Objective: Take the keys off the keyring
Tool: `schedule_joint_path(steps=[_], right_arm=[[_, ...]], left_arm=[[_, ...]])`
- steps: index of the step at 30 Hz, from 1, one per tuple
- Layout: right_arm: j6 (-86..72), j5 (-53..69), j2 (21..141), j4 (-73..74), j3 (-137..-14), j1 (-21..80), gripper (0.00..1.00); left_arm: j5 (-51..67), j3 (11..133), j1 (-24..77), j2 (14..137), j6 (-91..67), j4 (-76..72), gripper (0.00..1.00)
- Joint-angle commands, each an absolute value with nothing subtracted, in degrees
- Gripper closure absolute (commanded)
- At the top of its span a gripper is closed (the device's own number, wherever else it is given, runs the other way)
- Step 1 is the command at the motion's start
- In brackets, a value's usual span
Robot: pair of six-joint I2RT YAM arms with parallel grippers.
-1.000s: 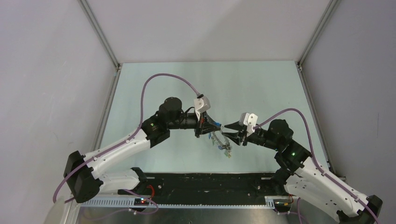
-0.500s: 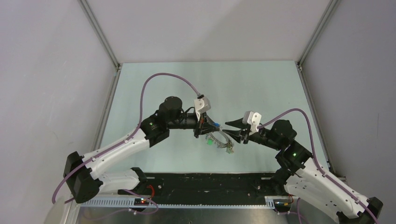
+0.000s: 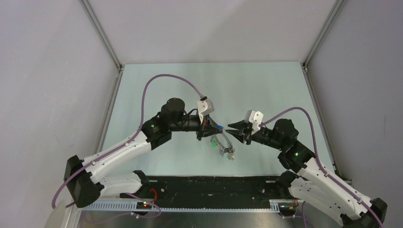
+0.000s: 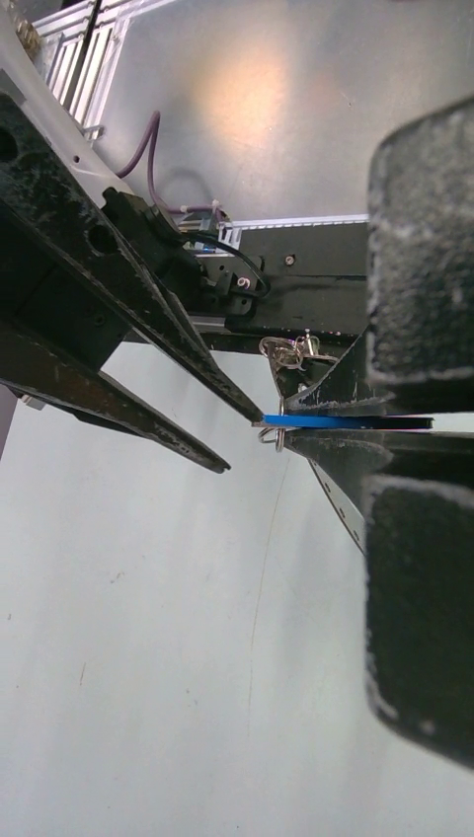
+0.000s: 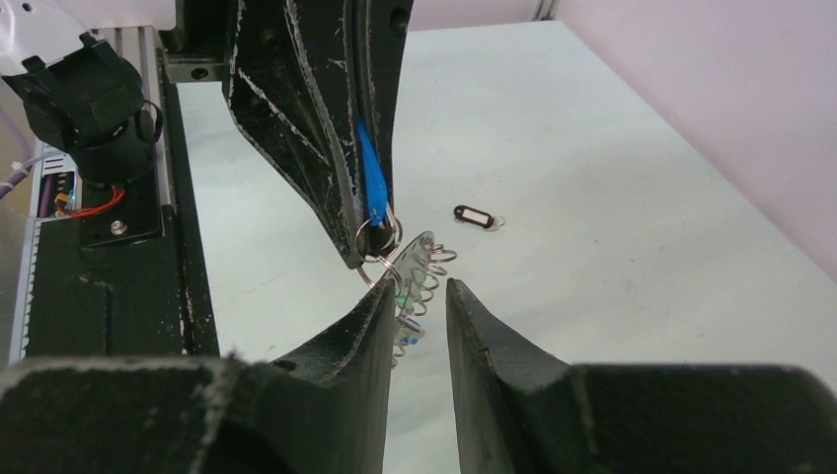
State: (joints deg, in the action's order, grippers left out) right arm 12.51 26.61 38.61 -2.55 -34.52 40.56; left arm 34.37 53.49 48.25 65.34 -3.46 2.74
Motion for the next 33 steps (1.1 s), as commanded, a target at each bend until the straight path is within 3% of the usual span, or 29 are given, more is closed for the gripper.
schedule_joint_path(steps=[1,11,17,33], right_arm=[[12.4,27.9,39.0,-3.8,-34.7,41.7,0.7],[13.2,26.8,41.4,-6.2,-34.7,43.4,0.74],[13.3,26.4,42.3,-7.4,-34.8,43.8,1.0],[25.2,7.4,43.5,15.8,-46.8,54.5,1.0]], left_arm=[[33.7,57.3,48.4,63.0,-2.1,0.8,1.0],[34.2,57.7,48.5,62.7,-2.4,1.2,1.0],[34.0,57.7,48.5,62.5,-2.3,1.4,1.0],[31.6,57.5,48.6,63.8,-1.5,3.4,1.0]])
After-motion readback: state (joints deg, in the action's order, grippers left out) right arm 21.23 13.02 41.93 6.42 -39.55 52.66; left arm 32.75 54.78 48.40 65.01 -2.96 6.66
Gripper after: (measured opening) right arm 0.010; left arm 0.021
